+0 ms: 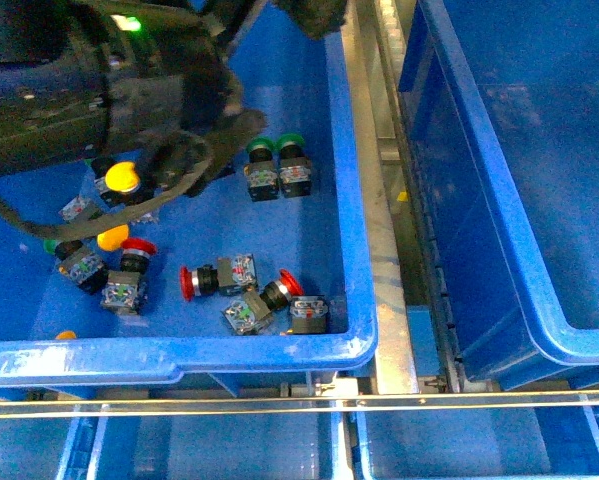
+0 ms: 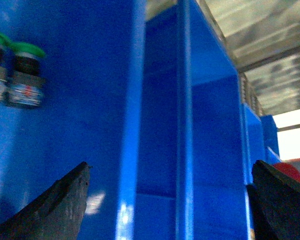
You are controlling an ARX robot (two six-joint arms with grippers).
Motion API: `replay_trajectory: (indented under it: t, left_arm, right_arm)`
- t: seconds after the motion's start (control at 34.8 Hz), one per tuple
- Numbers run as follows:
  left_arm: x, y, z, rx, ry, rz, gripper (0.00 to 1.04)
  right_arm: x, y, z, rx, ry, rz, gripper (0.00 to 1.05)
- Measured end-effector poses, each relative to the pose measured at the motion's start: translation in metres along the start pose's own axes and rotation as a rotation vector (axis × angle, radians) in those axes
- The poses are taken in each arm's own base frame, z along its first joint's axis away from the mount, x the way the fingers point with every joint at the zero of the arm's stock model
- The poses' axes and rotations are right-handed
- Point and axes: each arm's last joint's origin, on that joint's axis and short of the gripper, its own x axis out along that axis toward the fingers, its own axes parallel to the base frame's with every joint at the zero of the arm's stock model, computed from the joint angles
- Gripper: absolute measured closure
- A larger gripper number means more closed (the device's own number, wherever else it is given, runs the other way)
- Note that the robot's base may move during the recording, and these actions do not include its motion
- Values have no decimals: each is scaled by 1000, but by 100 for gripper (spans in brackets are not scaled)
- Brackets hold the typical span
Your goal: Pick red and yellow buttons and place in box
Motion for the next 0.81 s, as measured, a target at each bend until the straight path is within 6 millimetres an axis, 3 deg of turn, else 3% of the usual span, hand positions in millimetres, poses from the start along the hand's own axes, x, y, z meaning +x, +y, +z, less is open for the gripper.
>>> replay_trajectory:
  t: [0.4, 0.58, 0.69, 0.81]
  left_arm:
    - [-91, 61, 0, 109, -135, 333, 8]
    - [-119, 86, -6, 347, -295, 460, 34]
    - [-136, 87, -5, 472, -373, 472, 49]
    - [-165, 81, -3, 647, -459, 459, 72]
  right_arm:
    - [-8, -4, 4, 94, 33, -44, 70]
    - [-10, -4, 9, 126, 33, -60, 70]
    - [-11, -4, 12, 143, 42, -77, 70]
    - [-12, -3, 15, 168, 39, -91, 70]
